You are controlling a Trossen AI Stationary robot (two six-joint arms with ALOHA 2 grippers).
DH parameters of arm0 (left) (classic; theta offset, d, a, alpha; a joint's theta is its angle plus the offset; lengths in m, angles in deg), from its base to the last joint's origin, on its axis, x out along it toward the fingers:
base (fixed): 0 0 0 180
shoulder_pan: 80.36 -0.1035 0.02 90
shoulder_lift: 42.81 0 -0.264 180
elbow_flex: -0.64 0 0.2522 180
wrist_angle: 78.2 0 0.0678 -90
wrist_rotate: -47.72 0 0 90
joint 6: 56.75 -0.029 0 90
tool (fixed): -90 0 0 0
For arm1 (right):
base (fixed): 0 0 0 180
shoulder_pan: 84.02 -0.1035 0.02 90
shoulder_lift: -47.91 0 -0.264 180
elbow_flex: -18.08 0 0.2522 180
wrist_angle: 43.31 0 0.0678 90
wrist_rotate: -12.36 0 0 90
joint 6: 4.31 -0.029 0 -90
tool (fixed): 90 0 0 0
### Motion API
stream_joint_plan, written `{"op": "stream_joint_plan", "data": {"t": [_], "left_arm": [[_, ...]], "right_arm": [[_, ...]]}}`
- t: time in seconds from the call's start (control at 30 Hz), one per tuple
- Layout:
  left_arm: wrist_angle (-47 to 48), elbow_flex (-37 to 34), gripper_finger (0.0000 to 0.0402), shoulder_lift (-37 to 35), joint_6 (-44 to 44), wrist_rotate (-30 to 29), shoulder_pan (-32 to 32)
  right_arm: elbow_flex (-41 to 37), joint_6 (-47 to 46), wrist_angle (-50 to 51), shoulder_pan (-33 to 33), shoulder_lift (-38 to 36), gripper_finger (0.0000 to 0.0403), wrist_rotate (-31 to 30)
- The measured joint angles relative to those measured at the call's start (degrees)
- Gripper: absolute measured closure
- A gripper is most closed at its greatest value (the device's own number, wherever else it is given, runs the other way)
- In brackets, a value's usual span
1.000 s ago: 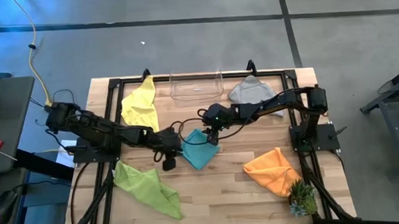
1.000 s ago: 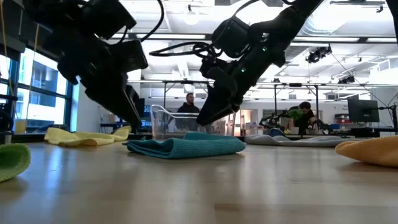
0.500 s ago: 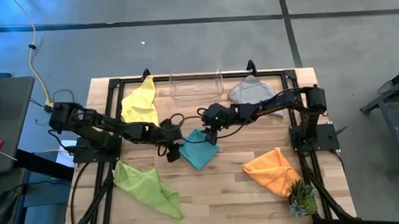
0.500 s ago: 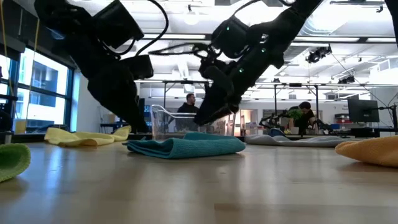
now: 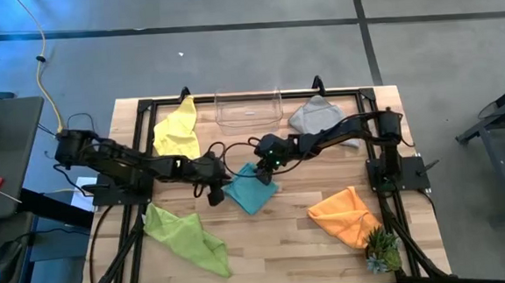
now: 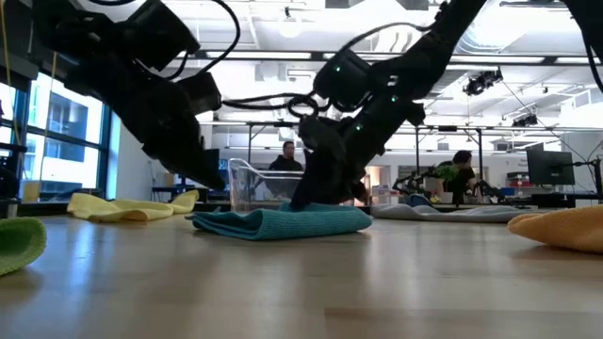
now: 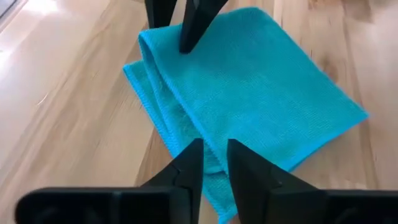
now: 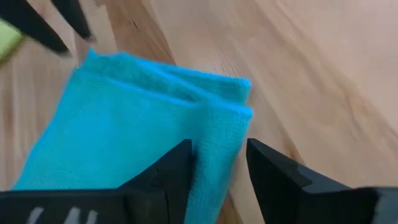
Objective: Fold microfiber towels
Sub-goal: Fold the blue towel
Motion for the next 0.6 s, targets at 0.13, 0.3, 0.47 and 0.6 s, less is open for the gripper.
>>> {"op": "stream_joint_plan", "data": {"t": [0.13, 0.3, 0.47, 0.6], "left_arm": [[-1.32, -0.37, 0.0366, 0.03, 0.05, -0.95, 0.11], [-1.84, -0.37, 0.0389, 0.03, -1.16, -2.44, 0.10], [-2.00, -0.37, 0.0401, 0.03, -2.10, -2.54, 0.01], [-3.02, -0.37, 0.0401, 0.03, -3.58, -2.63, -0.09]], "right_arm": [[0.00, 1.60, -2.78, -0.17, 0.26, 0.0310, 0.61], [0.00, 2.98, -5.51, -0.75, 0.23, 0.0393, 6.39], [0.00, 4.85, -3.14, -2.45, -2.88, 0.0386, 6.99], [0.00, 7.81, -0.14, -4.99, -7.62, 0.0400, 5.18]]}}
